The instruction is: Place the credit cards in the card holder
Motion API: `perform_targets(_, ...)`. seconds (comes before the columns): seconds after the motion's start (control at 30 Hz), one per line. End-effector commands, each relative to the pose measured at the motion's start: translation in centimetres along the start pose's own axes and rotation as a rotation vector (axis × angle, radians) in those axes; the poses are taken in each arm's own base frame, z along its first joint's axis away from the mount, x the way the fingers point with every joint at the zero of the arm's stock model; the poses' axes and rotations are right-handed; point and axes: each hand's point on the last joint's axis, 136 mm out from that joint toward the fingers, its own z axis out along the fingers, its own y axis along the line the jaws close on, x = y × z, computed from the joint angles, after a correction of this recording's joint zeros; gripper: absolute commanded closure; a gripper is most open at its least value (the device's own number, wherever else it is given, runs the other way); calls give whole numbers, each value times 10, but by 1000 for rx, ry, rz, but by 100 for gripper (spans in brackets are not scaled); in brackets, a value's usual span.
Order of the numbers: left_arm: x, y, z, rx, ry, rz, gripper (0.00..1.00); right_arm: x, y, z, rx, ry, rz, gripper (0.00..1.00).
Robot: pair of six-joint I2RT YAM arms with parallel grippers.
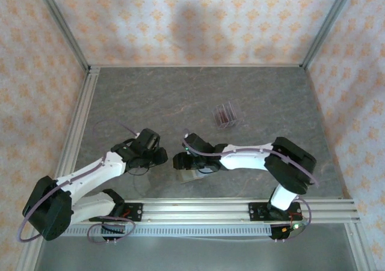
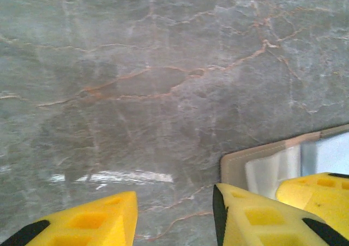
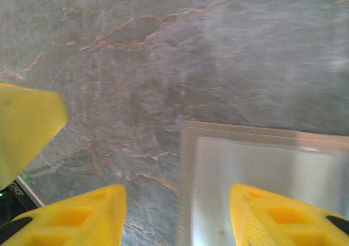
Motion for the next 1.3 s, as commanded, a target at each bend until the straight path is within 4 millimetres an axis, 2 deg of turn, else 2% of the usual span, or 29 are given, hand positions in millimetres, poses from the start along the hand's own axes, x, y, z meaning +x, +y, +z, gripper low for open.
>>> perform_targets(0.0, 5, 14, 0, -46, 22, 14, 55, -1, -1, 8, 28, 3, -27, 47)
perform_targets(0.1, 7, 7, 4, -17, 46, 33, 51, -10, -4, -8, 75, -40, -59, 47)
perform_targets(0.17, 9, 2, 10, -5, 73, 55, 49, -19, -2, -28, 98, -78, -83, 45)
perform_targets(0.27, 10, -8, 14, 13, 90, 99, 43, -21, -10, -46, 153, -95, -101, 44)
perform_targets(0.33, 13, -17, 17, 25, 106, 136, 41, -15, -25, -51, 204, -74, -96, 49)
perform_targets(0.4, 16, -28, 19, 36, 120, 180, 40, -3, -31, -51, 221, -26, -98, 60)
perform_targets(0.5, 27, -42, 23, 51, 141, 250, 38, 14, -46, -56, 255, 18, -77, 71)
perform_targets(0.67, 41, -56, 35, 60, 182, 301, 37, 33, -78, -60, 368, 66, -53, 77)
perform_targets(0.77, 46, -55, 46, 26, 210, 304, 39, 36, -87, -58, 404, 75, -40, 77)
perform_targets(1.03, 49, -46, 74, -68, 255, 329, 50, 27, -114, -49, 485, 97, 30, 79)
perform_targets(1.13, 46, -50, 78, -70, 254, 340, 52, 15, -122, -45, 481, 82, 71, 79)
perform_targets(1.27, 36, -52, 85, -109, 242, 356, 55, -4, -120, -39, 460, 66, 96, 79)
